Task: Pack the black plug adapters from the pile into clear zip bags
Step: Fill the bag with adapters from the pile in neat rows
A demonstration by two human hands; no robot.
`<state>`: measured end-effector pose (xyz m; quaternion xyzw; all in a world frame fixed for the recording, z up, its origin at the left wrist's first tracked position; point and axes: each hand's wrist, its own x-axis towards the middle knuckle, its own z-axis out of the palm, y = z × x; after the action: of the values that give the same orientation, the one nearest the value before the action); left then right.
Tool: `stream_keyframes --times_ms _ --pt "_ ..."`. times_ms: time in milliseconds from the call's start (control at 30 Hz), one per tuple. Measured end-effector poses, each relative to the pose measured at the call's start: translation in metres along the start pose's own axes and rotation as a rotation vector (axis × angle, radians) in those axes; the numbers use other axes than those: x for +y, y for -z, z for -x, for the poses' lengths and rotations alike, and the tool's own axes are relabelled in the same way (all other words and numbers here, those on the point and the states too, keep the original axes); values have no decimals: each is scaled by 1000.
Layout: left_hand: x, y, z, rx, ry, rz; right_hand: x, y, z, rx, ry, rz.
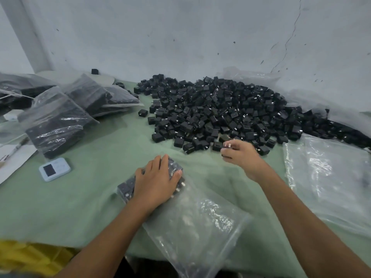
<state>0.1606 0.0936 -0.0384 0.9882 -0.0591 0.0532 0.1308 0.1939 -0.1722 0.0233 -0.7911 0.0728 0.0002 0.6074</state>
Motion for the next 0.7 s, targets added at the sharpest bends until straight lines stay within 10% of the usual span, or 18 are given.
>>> stream_keyframes --times_ms 133,300,700 --pt "2 3 -1 -13 10 -2 -2 60 133 58 75 -395" --pt "3 4 -1 -28 14 -13 38 58 264 -9 -147 -290" --pt "4 7 -1 -55 17 -12 23 -92 179 -157 -350 -813"
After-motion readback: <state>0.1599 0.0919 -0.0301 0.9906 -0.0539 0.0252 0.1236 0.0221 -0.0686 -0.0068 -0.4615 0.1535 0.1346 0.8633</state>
